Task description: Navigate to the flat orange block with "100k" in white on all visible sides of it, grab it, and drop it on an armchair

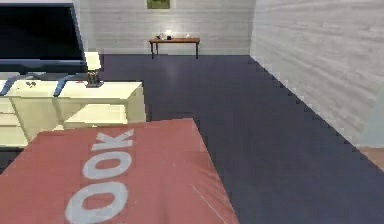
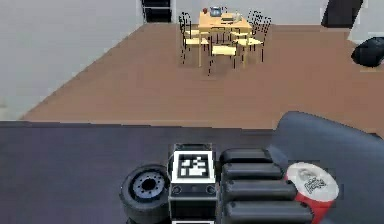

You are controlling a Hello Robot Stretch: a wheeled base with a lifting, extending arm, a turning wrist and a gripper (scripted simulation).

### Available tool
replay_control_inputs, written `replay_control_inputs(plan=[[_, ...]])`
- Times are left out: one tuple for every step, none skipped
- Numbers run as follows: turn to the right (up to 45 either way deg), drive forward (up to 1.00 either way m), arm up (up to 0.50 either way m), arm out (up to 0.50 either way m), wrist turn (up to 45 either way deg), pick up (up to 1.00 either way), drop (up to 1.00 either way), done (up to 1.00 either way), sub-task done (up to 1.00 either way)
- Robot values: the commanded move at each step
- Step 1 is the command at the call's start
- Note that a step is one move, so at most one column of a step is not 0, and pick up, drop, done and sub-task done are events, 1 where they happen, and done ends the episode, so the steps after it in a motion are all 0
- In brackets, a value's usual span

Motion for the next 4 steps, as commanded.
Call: replay_control_inputs(plan=[[45.0,0.0,0.0,0.0,0.0,0.0,0.0,0.0,0.0],[42.0,0.0,0.0,0.0,0.0,0.0,0.0,0.0,0.0],[0.0,0.0,0.0,0.38,0.0,0.0,0.0,0.0,0.0],[0.0,0.0,0.0,0.0,39.0,0.0,0.0,0.0,0.0]])
